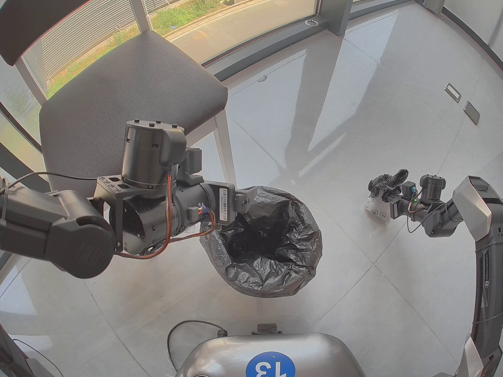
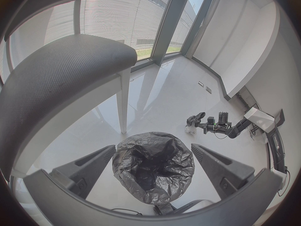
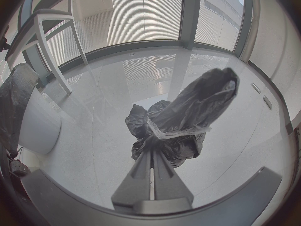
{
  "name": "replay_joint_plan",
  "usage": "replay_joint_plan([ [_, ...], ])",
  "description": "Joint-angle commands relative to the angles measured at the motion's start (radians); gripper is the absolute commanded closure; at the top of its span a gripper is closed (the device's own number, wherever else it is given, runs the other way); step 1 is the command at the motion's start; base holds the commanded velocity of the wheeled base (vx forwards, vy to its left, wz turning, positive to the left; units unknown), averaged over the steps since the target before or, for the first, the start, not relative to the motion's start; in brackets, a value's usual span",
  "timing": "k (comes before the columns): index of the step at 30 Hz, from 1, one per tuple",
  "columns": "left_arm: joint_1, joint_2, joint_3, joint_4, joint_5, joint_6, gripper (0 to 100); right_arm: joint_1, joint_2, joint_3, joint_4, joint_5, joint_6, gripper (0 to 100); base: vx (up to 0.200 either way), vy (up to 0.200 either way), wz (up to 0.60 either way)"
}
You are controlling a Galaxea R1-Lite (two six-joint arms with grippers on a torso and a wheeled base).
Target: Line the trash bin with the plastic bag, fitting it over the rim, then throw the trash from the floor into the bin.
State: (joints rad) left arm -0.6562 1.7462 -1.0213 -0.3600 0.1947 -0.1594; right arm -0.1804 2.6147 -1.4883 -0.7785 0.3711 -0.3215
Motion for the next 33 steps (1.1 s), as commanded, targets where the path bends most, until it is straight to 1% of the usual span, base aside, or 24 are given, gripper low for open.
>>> replay_joint_plan([
  [1, 0.000, 0.004, 0.004, 0.000, 0.000, 0.000, 0, 0.001, -0.018, 0.002, -0.007, 0.002, 0.002, 100, 0.000, 0.000, 0.00],
  [5, -0.002, 0.006, 0.003, 0.000, 0.000, 0.000, 0, 0.001, -0.013, -0.003, -0.008, 0.002, -0.002, 100, 0.000, 0.000, 0.00],
  [6, -0.002, 0.006, 0.003, 0.000, 0.000, 0.000, 0, -0.001, -0.010, -0.001, -0.008, 0.000, -0.007, 0, 0.000, 0.000, 0.00],
  [13, -0.002, 0.012, -0.002, 0.000, 0.002, 0.001, 0, -0.007, 0.024, -0.041, -0.021, 0.003, 0.001, 0, 0.000, 0.000, 0.00],
  [23, -0.002, 0.018, 0.003, -0.002, 0.002, 0.000, 0, -0.002, 0.027, -0.041, -0.024, 0.005, -0.001, 0, 0.000, 0.000, 0.00],
  [24, -0.002, 0.018, 0.003, -0.002, 0.002, 0.000, 0, -0.002, 0.033, -0.041, -0.024, 0.005, 0.001, 100, 0.000, 0.000, 0.00],
  [33, -0.002, 0.015, 0.010, -0.002, 0.003, 0.000, 0, -0.008, 0.038, -0.041, -0.022, 0.000, -0.002, 100, 0.000, 0.000, 0.00],
])
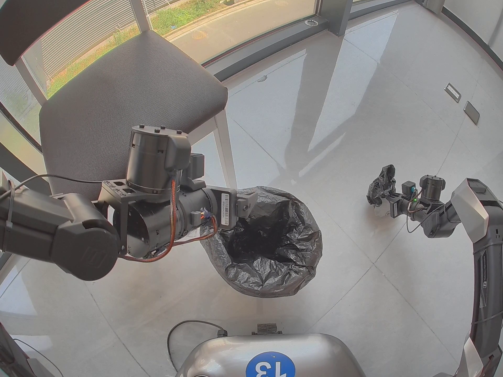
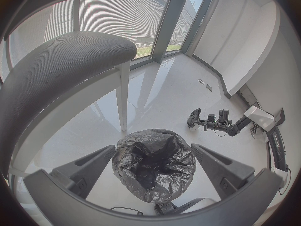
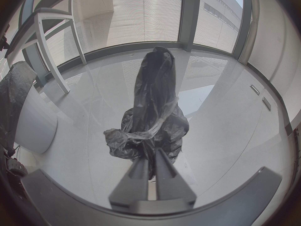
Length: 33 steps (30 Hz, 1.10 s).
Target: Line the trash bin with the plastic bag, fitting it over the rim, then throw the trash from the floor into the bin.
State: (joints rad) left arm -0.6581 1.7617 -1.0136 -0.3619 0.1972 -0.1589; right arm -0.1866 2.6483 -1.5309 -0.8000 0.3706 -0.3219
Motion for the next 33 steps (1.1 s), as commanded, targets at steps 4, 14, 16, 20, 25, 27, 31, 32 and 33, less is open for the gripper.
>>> replay_joint_plan([
  [4, 0.000, -0.001, 0.010, 0.000, 0.001, -0.001, 0, -0.008, -0.005, 0.012, -0.004, 0.002, -0.008, 100, 0.000, 0.000, 0.00],
  [14, -0.008, -0.004, 0.010, -0.003, 0.001, -0.001, 0, -0.017, -0.337, 0.287, -0.039, 0.008, -0.036, 100, 0.000, 0.000, 0.00],
  [16, -0.011, -0.005, 0.010, -0.003, 0.004, -0.001, 0, -0.014, -0.442, 0.387, -0.039, 0.008, -0.032, 100, 0.000, 0.000, 0.00],
  [20, -0.018, -0.010, 0.012, -0.003, 0.004, -0.001, 0, -0.005, -0.576, 0.514, -0.036, 0.010, -0.029, 100, 0.000, 0.000, 0.00],
  [25, -0.023, -0.013, 0.027, -0.003, 0.004, 0.001, 0, 0.006, -0.829, 0.727, -0.004, 0.010, -0.029, 100, 0.000, 0.000, 0.00],
  [27, -0.025, -0.013, 0.032, -0.003, 0.004, 0.002, 0, 0.007, -0.889, 0.750, 0.019, 0.011, -0.029, 100, 0.000, 0.000, 0.00],
  [31, -0.025, -0.014, 0.047, -0.003, 0.004, 0.001, 0, 0.076, -1.071, 0.772, 0.176, 0.013, -0.028, 100, 0.000, 0.000, 0.00],
  [32, -0.025, -0.014, 0.049, -0.003, 0.004, 0.001, 0, 0.084, -1.084, 0.770, 0.188, 0.013, -0.026, 100, 0.000, 0.000, 0.00],
  [33, -0.025, -0.014, 0.055, -0.003, 0.004, 0.001, 0, 0.133, -1.160, 0.765, 0.265, 0.016, -0.022, 100, 0.000, 0.000, 0.00],
])
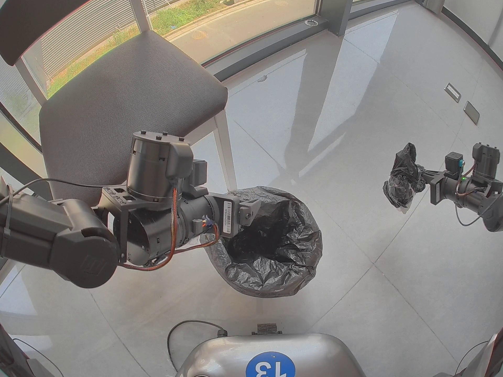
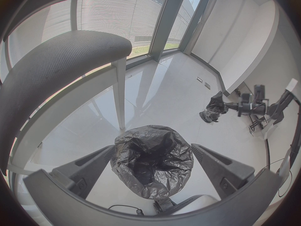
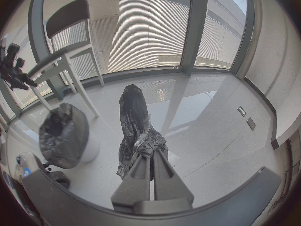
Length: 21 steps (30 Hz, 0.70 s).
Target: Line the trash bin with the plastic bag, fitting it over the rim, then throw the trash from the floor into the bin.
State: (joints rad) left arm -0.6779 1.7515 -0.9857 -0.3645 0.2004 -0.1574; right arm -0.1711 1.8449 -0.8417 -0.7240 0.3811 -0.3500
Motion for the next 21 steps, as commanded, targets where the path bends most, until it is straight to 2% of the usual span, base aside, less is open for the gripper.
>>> replay_joint_plan([
  [1, -0.005, -0.004, 0.030, -0.001, 0.001, 0.001, 0, 0.139, -0.386, 0.075, 0.218, 0.010, 0.008, 100, 0.000, 0.000, 0.00],
  [5, -0.008, -0.004, 0.038, -0.007, 0.001, 0.001, 0, 0.257, -0.512, 0.070, 0.337, 0.018, 0.023, 100, 0.000, 0.000, 0.00],
  [6, -0.008, -0.004, 0.038, -0.007, 0.001, 0.001, 0, 0.262, -0.515, 0.070, 0.341, 0.018, 0.023, 100, 0.000, 0.000, 0.00],
  [7, -0.017, -0.004, 0.042, -0.007, 0.001, 0.004, 0, 0.324, -0.555, 0.076, 0.376, 0.018, 0.028, 100, 0.000, 0.000, 0.00],
  [12, -0.019, -0.003, 0.044, -0.016, 0.001, 0.007, 0, 0.473, -0.599, 0.130, 0.399, 0.058, 0.052, 100, 0.000, 0.000, 0.00],
  [21, -0.019, -0.001, 0.042, -0.022, 0.001, 0.013, 0, 0.608, -0.590, 0.141, 0.407, 0.068, 0.059, 100, 0.000, 0.000, 0.00],
])
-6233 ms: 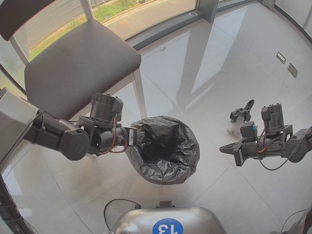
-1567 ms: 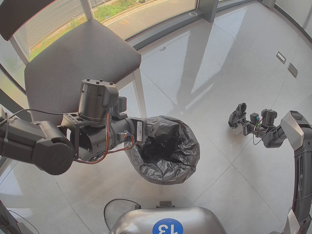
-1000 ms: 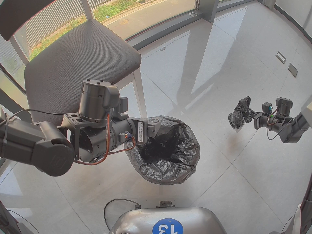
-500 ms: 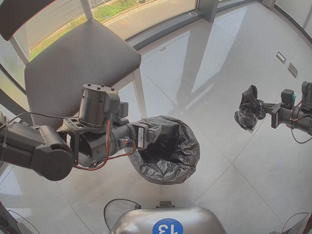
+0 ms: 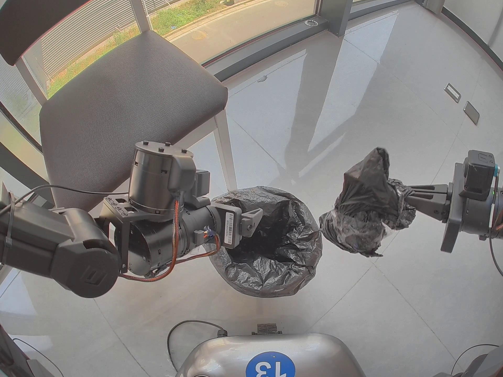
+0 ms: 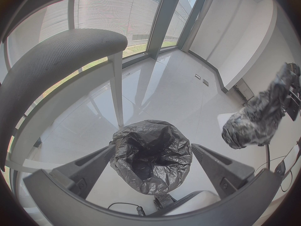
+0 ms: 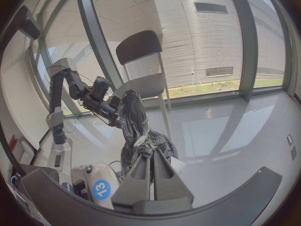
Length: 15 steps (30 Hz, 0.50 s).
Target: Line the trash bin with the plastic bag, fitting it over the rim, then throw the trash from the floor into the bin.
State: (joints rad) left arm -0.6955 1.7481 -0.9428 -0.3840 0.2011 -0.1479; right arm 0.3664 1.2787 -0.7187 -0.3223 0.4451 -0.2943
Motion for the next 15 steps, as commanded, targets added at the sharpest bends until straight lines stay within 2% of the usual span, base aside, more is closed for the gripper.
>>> replay_joint_plan([
  [1, -0.002, 0.002, -0.001, -0.003, 0.000, 0.007, 0, 0.078, -0.013, 0.019, 0.005, 0.006, 0.003, 100, 0.000, 0.000, 0.00],
  [5, -0.002, -0.004, 0.010, -0.003, 0.008, 0.087, 0, 0.089, 0.064, 0.005, -0.001, 0.044, 0.001, 100, 0.000, 0.000, 0.00],
  [15, 0.044, -0.101, 0.073, -0.003, 0.029, 0.195, 0, 0.141, 0.195, -0.056, -0.004, 0.040, 0.000, 100, 0.000, 0.000, 0.00],
])
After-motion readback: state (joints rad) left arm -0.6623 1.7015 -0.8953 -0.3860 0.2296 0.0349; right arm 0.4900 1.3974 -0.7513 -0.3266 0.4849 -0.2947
